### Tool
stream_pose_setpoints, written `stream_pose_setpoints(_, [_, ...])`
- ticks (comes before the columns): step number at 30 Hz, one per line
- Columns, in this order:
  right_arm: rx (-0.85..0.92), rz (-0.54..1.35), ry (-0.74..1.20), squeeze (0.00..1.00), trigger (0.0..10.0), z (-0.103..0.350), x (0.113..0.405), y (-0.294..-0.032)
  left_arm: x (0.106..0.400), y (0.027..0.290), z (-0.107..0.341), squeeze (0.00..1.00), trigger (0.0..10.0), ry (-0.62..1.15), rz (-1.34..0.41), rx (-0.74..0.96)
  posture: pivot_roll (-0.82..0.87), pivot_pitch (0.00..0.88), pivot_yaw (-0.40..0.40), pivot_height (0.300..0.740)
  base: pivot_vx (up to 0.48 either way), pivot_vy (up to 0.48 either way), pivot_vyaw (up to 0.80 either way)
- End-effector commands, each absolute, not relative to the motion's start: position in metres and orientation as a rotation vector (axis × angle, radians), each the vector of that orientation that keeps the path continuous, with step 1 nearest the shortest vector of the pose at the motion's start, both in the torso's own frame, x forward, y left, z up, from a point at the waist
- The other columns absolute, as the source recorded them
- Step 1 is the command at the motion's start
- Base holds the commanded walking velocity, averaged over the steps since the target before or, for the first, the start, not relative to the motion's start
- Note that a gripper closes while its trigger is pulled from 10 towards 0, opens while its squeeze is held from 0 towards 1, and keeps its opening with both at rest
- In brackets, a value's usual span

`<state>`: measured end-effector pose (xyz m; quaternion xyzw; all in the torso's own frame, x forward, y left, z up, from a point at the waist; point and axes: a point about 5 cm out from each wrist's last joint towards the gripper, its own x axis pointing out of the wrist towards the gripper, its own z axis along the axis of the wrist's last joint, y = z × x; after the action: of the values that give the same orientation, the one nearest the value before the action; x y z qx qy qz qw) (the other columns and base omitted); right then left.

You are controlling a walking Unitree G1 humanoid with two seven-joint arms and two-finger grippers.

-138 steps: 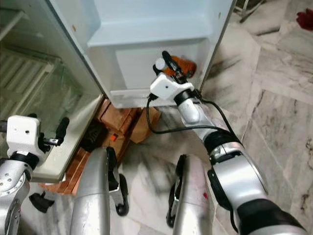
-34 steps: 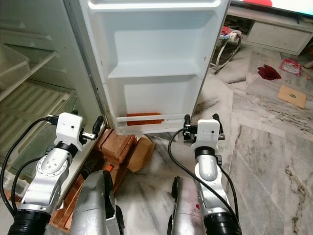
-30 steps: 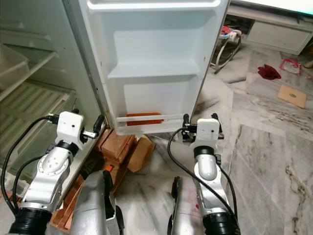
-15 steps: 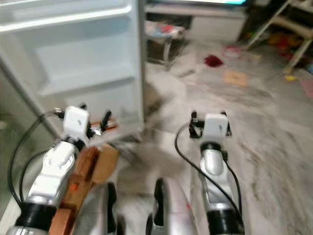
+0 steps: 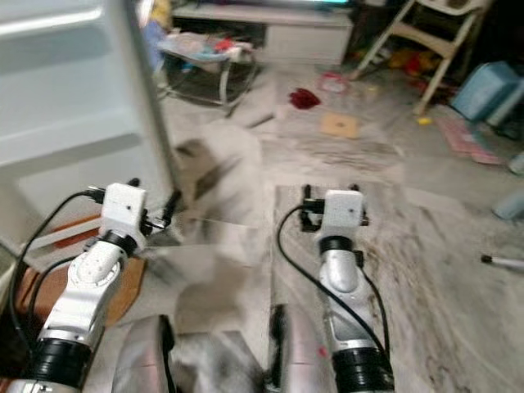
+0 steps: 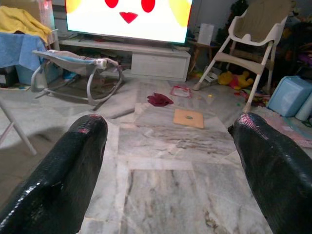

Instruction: Restocking fridge

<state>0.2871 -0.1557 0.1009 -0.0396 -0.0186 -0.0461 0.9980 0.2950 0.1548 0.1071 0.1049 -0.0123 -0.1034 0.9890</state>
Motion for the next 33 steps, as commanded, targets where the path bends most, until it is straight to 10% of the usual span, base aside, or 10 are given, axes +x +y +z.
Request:
stream_pose_setpoints(1, [-0.088, -0.1, -0.053, 0.0, 10.0, 0.104, 0.288, -0.159, 0.295, 0.152, 0.106, 0.0, 10.0, -0.025, -0.205, 0.193, 0.0, 0.0, -0.005, 0.561, 0.0, 0.0, 0.0])
stream_pose_setpoints(33, [-0.035, -0.028, -0.156, 0.0, 10.0, 0.134, 0.307, -0.155, 0.304, 0.149, 0.111, 0.0, 10.0, -0.045, -0.154, 0.131, -0.01, 0.0, 0.002, 0.74, 0.0, 0.0, 0.0])
